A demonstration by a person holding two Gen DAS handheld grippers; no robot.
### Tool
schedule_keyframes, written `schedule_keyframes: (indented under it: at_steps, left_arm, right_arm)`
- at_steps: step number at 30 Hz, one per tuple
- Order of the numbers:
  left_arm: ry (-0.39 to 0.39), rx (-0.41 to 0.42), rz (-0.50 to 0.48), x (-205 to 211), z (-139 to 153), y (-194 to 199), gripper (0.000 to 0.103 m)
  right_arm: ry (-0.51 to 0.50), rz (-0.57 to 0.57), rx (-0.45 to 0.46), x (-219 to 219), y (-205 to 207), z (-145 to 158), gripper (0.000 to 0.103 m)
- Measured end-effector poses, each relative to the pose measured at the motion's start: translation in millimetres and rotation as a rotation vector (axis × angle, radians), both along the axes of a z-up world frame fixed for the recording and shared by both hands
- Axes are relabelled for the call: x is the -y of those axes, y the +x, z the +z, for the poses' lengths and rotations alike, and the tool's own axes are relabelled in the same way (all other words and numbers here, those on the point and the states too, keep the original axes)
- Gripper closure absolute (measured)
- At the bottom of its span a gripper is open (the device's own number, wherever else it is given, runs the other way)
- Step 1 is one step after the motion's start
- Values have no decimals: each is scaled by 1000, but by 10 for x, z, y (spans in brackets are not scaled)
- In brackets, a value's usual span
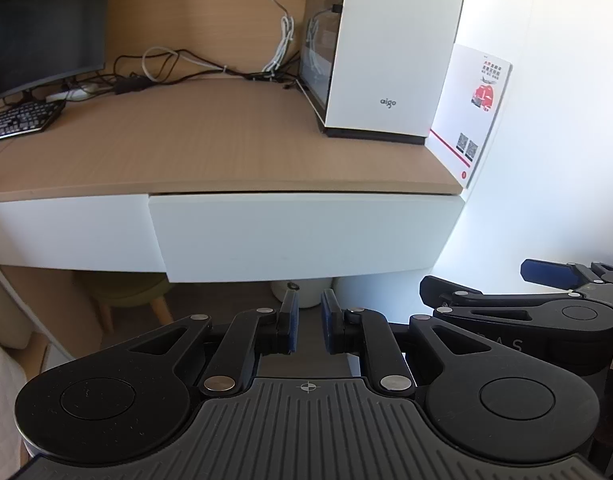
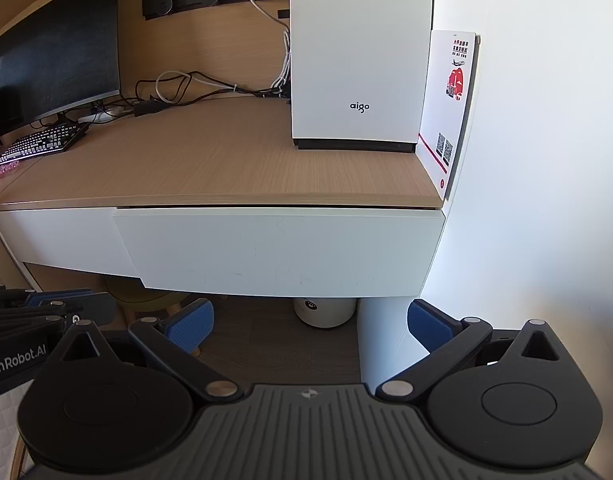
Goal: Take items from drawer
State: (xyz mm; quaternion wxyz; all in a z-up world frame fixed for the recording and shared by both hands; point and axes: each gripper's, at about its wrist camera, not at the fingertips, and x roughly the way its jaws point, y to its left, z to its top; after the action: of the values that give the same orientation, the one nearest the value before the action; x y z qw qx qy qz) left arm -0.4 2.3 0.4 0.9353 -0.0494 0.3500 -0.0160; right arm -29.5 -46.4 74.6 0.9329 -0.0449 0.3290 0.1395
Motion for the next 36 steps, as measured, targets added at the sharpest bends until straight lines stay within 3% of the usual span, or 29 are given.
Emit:
schedule_keyframes:
  at_steps: [36]
  left_arm:
    - [-16, -10, 2, -28, -74, -10, 88]
  right_arm:
    - [0, -7, -11, -17, -59, 8, 0]
